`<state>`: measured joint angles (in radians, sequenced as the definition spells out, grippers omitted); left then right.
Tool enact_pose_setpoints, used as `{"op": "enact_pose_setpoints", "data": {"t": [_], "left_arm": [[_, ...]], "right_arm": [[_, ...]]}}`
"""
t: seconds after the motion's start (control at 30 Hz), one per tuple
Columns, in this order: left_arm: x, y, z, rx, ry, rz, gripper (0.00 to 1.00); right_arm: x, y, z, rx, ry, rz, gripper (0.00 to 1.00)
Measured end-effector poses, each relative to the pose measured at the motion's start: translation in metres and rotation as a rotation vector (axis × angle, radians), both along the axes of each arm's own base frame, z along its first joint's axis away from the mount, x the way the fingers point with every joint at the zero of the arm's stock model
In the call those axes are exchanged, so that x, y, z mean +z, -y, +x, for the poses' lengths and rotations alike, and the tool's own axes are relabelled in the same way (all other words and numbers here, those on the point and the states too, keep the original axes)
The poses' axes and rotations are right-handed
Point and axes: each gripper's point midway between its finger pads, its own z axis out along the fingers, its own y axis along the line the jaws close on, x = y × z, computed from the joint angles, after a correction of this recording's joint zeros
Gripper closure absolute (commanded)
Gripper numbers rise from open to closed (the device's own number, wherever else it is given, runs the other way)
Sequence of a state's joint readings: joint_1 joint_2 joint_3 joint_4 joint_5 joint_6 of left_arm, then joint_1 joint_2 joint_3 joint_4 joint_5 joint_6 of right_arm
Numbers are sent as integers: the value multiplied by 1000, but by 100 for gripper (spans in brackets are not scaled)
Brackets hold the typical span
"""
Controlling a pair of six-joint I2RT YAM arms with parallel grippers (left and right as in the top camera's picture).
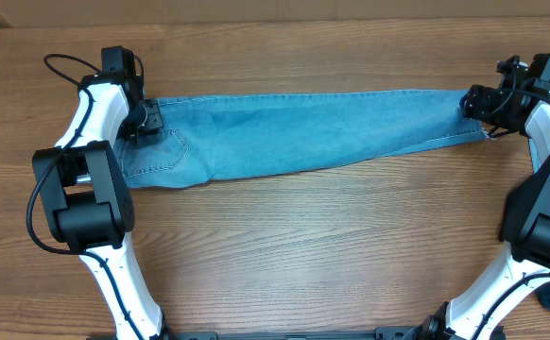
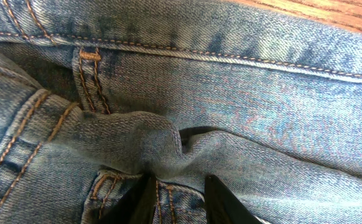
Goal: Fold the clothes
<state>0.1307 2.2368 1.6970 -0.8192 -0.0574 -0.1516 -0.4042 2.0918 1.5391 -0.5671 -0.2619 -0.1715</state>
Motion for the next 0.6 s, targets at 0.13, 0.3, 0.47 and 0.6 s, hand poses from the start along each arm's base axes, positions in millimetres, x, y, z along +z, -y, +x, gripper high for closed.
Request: {"op": "enact_pose_setpoints", "data": {"t": [0.13, 0.3, 0.47, 0.6], "left_arm": [[0, 0, 0, 0, 0, 0, 71], [0, 0, 0, 0, 0, 0, 71], [0, 0, 0, 0, 0, 0, 71], [0, 0, 0, -1, 0, 0, 71]], "right_arm": [[0, -5, 1, 80, 14, -14, 26], [-11, -8, -2, 118, -5, -14, 22], [-37, -11, -6, 142, -52, 5, 26], [-40, -17, -7, 192, -47, 19, 96]]}}
